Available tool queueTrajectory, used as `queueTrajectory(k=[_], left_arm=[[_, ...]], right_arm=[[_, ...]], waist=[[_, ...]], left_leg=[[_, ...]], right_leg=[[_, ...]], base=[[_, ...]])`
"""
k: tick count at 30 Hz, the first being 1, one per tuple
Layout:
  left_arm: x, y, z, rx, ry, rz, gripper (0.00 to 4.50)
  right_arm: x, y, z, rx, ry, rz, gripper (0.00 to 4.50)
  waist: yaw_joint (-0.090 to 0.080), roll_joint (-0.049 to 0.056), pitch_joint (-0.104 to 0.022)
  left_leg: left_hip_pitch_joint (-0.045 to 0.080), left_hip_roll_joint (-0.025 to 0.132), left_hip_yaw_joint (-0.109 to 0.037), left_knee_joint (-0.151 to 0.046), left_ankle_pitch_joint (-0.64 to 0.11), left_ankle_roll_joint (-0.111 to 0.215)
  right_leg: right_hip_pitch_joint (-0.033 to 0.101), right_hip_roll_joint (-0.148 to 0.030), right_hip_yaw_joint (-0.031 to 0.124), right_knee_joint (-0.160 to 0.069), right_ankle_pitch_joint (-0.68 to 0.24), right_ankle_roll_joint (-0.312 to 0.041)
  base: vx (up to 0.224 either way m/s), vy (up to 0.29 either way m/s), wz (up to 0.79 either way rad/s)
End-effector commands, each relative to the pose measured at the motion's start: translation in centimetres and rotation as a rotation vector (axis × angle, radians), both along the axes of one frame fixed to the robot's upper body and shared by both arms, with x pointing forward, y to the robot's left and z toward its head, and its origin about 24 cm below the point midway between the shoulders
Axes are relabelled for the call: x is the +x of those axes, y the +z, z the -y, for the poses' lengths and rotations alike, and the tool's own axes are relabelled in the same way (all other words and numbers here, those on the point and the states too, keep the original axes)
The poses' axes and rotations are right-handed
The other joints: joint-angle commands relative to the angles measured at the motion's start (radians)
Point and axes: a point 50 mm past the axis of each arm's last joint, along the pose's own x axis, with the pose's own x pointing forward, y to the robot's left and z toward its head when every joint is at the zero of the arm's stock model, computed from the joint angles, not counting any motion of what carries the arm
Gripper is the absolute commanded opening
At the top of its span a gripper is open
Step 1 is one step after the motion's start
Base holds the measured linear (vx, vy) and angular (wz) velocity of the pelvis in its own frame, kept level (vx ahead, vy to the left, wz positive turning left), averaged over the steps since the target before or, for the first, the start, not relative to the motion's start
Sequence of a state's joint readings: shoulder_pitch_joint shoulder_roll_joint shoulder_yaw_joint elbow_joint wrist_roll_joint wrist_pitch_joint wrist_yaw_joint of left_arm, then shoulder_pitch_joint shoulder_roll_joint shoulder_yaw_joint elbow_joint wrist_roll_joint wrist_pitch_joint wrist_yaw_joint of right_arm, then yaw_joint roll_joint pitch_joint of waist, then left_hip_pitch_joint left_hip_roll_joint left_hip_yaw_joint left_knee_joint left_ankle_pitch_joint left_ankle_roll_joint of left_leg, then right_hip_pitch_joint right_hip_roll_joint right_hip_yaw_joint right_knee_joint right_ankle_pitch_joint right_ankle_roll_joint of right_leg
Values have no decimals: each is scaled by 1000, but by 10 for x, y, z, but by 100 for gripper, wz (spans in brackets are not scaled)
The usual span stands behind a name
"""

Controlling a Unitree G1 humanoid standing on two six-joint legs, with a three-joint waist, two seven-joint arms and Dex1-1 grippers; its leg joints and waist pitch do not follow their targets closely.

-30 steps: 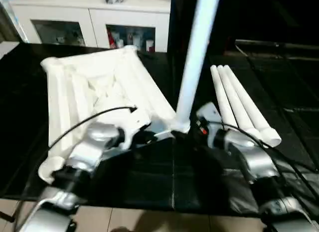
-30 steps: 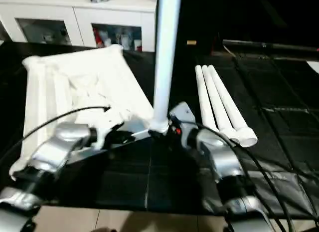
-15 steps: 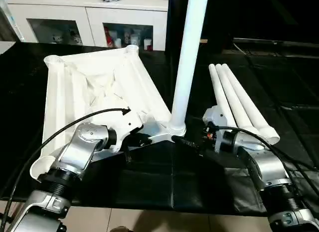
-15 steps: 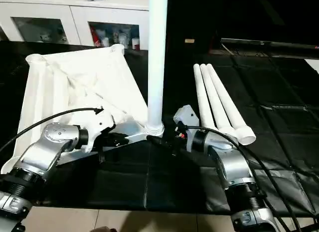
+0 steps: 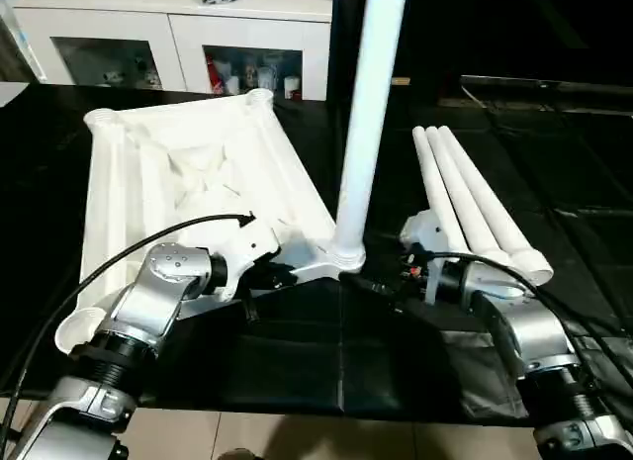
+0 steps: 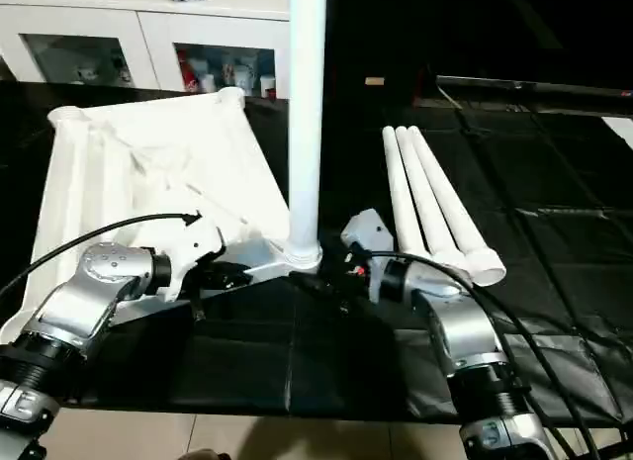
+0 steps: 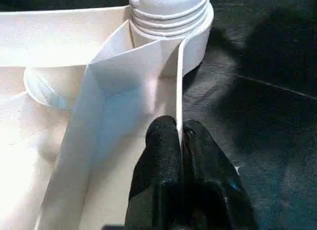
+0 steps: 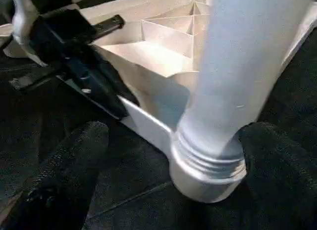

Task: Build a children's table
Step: Rotate leg to tighten

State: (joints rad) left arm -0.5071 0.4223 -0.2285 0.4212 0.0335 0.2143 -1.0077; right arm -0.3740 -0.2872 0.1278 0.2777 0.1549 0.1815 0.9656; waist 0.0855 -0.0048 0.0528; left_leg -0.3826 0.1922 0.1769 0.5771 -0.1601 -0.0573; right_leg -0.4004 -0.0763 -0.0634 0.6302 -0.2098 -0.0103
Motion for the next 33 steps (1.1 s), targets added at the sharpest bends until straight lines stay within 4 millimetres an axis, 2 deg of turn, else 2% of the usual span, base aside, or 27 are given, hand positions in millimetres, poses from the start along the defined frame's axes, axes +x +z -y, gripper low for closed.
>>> queueTrajectory(k=[1,3,5,8,10,14,16,19,21,22,23,24,25,26,27,30,33], left_arm=[[9,15,-8,-57,71,78,0],[9,16,-8,-71,76,76,0],[8,18,-8,-86,62,78,44],[7,20,-9,-96,54,79,58],[6,20,-10,-94,40,74,92],[4,20,-11,-96,36,67,102],[4,21,-11,-98,46,75,136],[5,24,-13,-116,70,94,155],[5,27,-15,-143,101,97,155],[4,28,-16,-154,110,94,155],[4,27,-18,-153,142,86,155],[1,25,-22,-162,191,75,155],[0,24,-23,-166,208,72,155],[0,24,-24,-169,222,70,155],[0,24,-24,-169,222,70,155],[0,24,-24,-169,222,70,155],[0,24,-24,-169,222,70,155]], right_arm=[[-5,1,-10,-7,38,14,446],[-6,1,-12,-9,46,11,446],[-8,0,-14,-21,48,10,450],[-8,2,-15,-18,48,20,450],[-9,3,-16,-14,43,22,450],[-10,5,-18,-9,41,23,450],[-9,6,-19,-9,42,24,450],[-9,7,-19,-9,41,24,450],[-8,6,-19,-7,29,9,450],[-8,6,-19,-5,22,1,450],[-9,5,-19,0,5,-3,450],[-10,3,-20,3,-9,-12,450],[-10,1,-21,1,-13,-20,450],[-11,0,-21,-1,-17,-28,450],[-11,0,-21,-1,-17,-28,450],[-11,0,-21,-1,-17,-28,450],[-11,0,-21,-1,-17,-28,450]], waist=[[7,-4,-67],[6,-5,-68],[5,-4,-71],[10,-2,-72],[11,-3,-68],[10,-3,-64],[10,-3,-64],[10,-3,-63],[10,10,-64],[8,4,-65],[9,4,-65],[12,33,-67],[5,16,-66],[10,29,-67],[8,22,-66],[10,25,-66],[10,25,-65]], left_leg=[[15,35,-10,-55,-173,42],[14,35,-10,-54,-163,42],[14,35,-10,-53,-145,48],[15,35,-9,-51,-138,51],[16,37,-10,-54,-159,45],[18,38,-11,-58,-196,27],[18,39,-13,-60,-215,16],[18,39,-13,-61,-225,10],[19,39,-15,-61,-230,1],[18,38,-14,-61,-233,0],[19,37,-14,-60,-231,-1],[20,39,-18,-60,-236,-11],[17,37,-16,-60,-244,-10],[18,35,-19,-60,-246,-12],[17,34,-16,-59,-250,-7],[19,35,-18,-61,-260,-9],[20,36,-20,-63,-277,-17]], right_leg=[[55,-66,46,-76,-84,-213],[56,-65,46,-73,-67,-213],[55,-64,46,-69,-33,-220],[53,-66,46,-66,-9,-238],[53,-65,45,-67,-30,-233],[51,-66,47,-75,-102,-213],[49,-67,47,-76,-128,-204],[48,-68,48,-78,-140,-198],[48,-66,48,-75,-131,-200],[49,-65,47,-77,-125,-202],[49,-66,47,-75,-119,-204],[47,-66,47,-71,-95,-212],[50,-62,46,-73,-76,-216],[51,-63,45,-70,-75,-218],[51,-61,46,-76,-78,-216],[50,-62,46,-79,-108,-210],[49,-62,46,-79,-121,-206]], base=[[0,0,0],[0,0,0],[0,0,0],[0,0,0],[0,0,0],[0,0,0],[0,0,0],[0,0,0],[0,0,0],[0,0,0],[0,0,0],[0,0,0],[0,0,0],[0,0,0],[0,0,0],[0,0,0],[0,0,0]])
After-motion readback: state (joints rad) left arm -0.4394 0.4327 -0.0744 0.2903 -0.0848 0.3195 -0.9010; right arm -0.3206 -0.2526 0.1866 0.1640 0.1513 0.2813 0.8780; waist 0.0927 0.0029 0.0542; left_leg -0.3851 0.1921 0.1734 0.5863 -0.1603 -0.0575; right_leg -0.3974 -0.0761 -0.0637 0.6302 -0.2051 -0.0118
